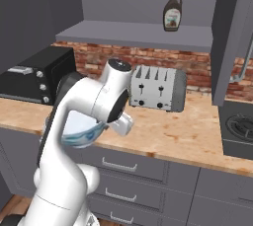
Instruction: Pick the mug and place it in the sink. Pick the bowl and place it in the open cabinet and then close the cabinet.
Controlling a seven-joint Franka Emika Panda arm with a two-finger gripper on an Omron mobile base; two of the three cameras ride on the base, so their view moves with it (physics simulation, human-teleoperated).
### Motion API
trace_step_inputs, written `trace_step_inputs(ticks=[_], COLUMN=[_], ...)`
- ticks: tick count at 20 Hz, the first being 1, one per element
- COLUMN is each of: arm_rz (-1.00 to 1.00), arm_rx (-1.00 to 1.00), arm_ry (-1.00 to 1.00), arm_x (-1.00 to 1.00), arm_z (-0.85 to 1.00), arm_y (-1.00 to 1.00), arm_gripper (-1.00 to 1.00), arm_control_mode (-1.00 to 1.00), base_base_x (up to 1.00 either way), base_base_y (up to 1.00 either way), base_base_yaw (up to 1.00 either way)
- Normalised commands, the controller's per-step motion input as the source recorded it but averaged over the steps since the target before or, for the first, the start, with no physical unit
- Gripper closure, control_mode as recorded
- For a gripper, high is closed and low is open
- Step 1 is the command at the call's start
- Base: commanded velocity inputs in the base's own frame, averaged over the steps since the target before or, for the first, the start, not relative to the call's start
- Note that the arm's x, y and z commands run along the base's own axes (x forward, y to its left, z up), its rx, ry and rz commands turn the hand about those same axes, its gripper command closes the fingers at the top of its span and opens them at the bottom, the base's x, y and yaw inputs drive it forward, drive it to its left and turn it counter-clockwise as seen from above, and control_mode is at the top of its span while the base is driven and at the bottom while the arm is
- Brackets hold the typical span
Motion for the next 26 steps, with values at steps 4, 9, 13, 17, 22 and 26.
trace_step_inputs(ticks=[4,9,13,17,22,26], arm_rz=[-0.48,-0.56,-0.64,-0.54,-0.43,-0.46], arm_rx=[0.04,0.01,0.08,0.04,0.04,0.11], arm_ry=[-0.15,-0.04,-0.1,-0.22,-0.28,-0.25], arm_x=[0.0,0.2,0.08,-0.15,-0.38,-0.09], arm_z=[0.09,0.31,0.49,0.47,0.52,0.53], arm_y=[0.29,0.16,0.03,0.23,0.07,0.0], arm_gripper=[1.0,1.0,1.0,1.0,1.0,1.0], arm_control_mode=[-1.0,-1.0,-1.0,-1.0,-1.0,-1.0], base_base_x=[0.0,0.0,0.0,0.0,0.0,0.0], base_base_y=[0.0,0.0,0.0,0.0,0.0,0.0], base_base_yaw=[0.0,0.0,0.0,0.0,0.0,0.0])
